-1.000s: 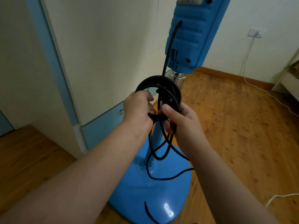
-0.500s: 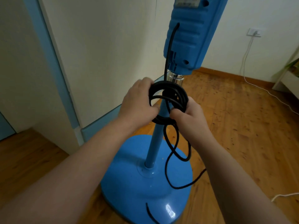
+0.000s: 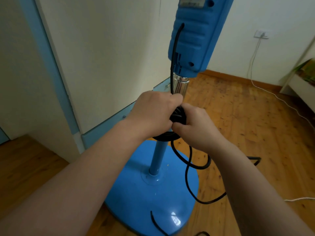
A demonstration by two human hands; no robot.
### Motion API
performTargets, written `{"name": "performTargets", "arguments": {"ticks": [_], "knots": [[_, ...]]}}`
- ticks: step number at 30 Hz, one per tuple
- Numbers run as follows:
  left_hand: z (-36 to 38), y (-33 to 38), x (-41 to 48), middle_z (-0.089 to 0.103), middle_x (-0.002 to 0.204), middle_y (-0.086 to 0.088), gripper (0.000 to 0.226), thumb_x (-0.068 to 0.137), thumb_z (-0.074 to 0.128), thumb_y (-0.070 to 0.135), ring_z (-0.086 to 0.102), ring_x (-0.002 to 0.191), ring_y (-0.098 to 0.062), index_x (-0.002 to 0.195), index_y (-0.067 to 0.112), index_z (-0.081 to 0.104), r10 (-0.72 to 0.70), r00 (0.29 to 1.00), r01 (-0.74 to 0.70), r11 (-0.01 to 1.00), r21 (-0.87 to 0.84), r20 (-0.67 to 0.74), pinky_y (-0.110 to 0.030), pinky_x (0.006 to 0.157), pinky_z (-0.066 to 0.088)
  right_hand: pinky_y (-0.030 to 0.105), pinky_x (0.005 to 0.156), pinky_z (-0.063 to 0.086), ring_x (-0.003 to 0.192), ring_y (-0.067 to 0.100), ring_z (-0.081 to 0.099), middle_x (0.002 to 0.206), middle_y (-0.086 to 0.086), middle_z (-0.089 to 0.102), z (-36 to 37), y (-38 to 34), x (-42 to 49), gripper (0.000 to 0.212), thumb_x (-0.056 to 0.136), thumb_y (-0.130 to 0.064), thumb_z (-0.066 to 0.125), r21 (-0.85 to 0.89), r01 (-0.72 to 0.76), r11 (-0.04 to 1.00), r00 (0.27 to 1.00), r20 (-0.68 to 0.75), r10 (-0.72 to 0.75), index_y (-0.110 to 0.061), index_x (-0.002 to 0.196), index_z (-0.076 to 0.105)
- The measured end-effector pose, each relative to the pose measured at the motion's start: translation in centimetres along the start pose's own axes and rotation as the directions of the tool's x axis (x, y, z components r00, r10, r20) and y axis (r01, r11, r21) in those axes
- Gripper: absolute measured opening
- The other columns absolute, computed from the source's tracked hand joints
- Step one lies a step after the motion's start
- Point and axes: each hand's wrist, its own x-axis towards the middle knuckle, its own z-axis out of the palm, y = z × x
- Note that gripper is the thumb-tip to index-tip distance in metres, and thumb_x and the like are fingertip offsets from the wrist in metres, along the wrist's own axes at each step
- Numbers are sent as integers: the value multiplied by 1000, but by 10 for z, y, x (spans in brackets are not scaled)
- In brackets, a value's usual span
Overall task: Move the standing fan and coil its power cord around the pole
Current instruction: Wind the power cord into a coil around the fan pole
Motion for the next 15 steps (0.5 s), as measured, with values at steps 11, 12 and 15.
{"name": "performTargets", "arguments": {"ticks": [11, 12, 15], "knots": [[5, -5, -12, 38, 55, 0, 10, 58, 45, 17, 38, 50, -27, 67, 11, 44, -298, 916, 238, 943, -234, -268, -26, 46, 21, 36, 51, 38, 52, 20, 45, 56, 5, 47, 19, 8, 2, 15, 72, -18, 61, 192, -190, 963, 967, -133, 217, -6, 68, 53], [6, -5, -11, 37, 53, 1, 12, 57, 45, 16, 39, 49, -28, 67, 9, 46, -337, 901, 269, 928, -260, -272, -26, 46, 23, 36, 53, 39, 54, 20, 45, 57, 5, 47, 20, 8, 2, 17, 72, -20, 62, 231, -203, 952, 962, -137, 238, -4, 70, 54], [11, -3, -10, 35, 47, 6, 12, 56, 46, 17, 38, 47, -22, 65, 10, 46, -484, 846, 382, 843, -379, -224, -25, 43, 23, 37, 55, 40, 55, 20, 45, 59, 9, 49, 21, 9, 0, 18, 68, -22, 65, 373, -196, 907, 947, -168, 274, -8, 67, 54]]}}
